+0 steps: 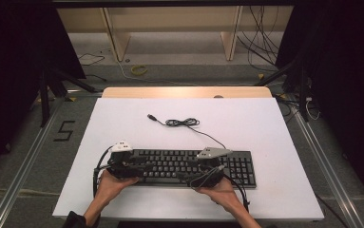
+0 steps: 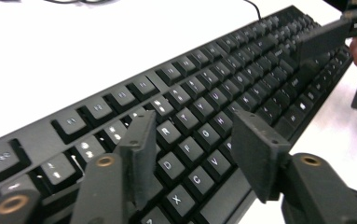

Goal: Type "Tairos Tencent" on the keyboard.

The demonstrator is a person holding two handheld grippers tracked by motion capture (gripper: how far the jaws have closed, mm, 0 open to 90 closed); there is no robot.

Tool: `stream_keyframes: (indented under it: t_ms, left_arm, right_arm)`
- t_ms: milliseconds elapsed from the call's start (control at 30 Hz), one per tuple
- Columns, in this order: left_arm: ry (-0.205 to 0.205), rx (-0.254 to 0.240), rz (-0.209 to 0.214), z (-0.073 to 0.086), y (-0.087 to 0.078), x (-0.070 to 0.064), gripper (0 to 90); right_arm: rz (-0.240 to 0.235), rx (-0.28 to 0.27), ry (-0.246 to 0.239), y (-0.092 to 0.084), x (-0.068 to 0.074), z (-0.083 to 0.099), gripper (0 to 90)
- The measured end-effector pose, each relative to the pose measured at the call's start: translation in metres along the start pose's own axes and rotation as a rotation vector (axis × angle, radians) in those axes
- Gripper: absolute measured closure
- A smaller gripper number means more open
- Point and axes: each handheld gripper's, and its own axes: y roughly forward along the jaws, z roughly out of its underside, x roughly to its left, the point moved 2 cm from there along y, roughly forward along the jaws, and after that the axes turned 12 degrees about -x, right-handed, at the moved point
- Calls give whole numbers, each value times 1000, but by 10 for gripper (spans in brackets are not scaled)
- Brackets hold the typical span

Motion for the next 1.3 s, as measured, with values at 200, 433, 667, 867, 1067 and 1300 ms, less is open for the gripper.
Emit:
stream_keyframes:
  t_ms: [200, 433, 667, 867, 1067, 1300]
  left_arm:
    - [-36, -24, -25, -3, -1, 5, 386]
    - [-46, -25, -44, -5, 0, 9, 325]
    - [-58, -21, -52, -6, 2, 13, 321]
    - [-63, -13, -55, -6, 3, 16, 358]
    - [-57, 6, -64, -6, 4, 18, 490]
    - [-22, 44, -65, -5, 7, 17, 732]
  right_arm:
    - [0, 4, 0, 1, 0, 1, 349]
    - [-2, 4, 3, 1, 0, 1, 347]
    - [-1, 1, 5, 1, 0, 0, 347]
    - [-4, 3, 3, 2, 0, 0, 347]
    - [-5, 2, 4, 2, 1, 0, 347]
    - [-4, 4, 4, 3, 1, 0, 347]
